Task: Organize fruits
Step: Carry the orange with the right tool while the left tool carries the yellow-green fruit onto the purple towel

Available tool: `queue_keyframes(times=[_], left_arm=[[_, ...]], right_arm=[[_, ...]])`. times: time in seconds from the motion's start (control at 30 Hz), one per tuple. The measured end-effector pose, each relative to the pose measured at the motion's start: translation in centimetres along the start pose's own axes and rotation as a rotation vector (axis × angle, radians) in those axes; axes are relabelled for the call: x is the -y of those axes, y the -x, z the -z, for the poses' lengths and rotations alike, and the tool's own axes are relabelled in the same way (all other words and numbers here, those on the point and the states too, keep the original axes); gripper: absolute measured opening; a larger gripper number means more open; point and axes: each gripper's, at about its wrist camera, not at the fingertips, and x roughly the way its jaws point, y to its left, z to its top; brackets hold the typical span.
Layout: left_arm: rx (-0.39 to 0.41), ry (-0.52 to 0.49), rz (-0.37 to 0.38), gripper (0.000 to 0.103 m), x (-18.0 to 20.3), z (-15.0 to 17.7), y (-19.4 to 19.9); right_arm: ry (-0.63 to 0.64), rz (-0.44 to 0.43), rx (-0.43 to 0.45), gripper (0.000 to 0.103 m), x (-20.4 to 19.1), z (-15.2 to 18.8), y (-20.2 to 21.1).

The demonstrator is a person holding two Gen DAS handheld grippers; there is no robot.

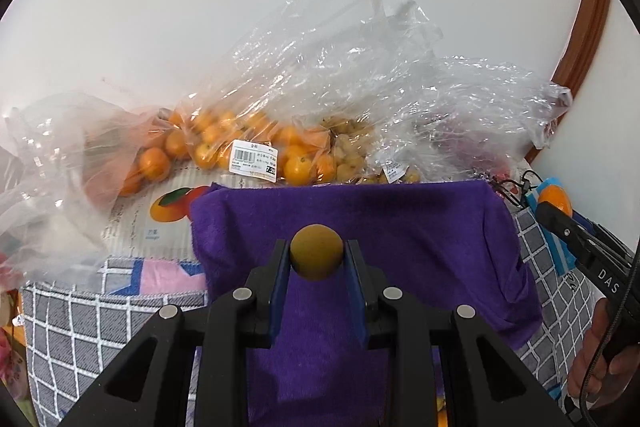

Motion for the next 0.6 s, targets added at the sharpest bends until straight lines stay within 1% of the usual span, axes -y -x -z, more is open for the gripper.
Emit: queue_keyframes(times=[0.13,0.27,0.3,0.33,0.37,0.6], left_arm=[[-0.012,-0.009,-0.002,0.026,0.2,-0.5,-1.3],[-0.035,-0.008,-0.003,0.026,0.2,-0.6,-3.0],[-0.046,-0.006,-0.003,0.026,0.1,-0.5,-3.6],[-0.054,-0.004,-0.001,0.026,0.1,-0.5,-4.0],[-0.062,-0.003,-0.001,0.026,0.0,-0.4,-4.4],[-0.115,-0.008,-0.009,0.026,-0.1,0.2,-7.1]], right_arm=[[0.004,0.006,-0.021,0.043,0.4,-0.2,-1.4],[-0.001,-0.006,-0.051,0.043,0.6,0.3,-3.0],[-0.003,-0.011,-0.064,0.043,0.6,0.5,-3.6],[-0.005,-0.024,-0.118,0.043,0.6,0.8,-4.2],[-0.001,-0.027,-0.134,0.043,0.5,1.1,-4.8],[0.002,-0.045,-0.201,0.043,0.1,2.8,-7.9]])
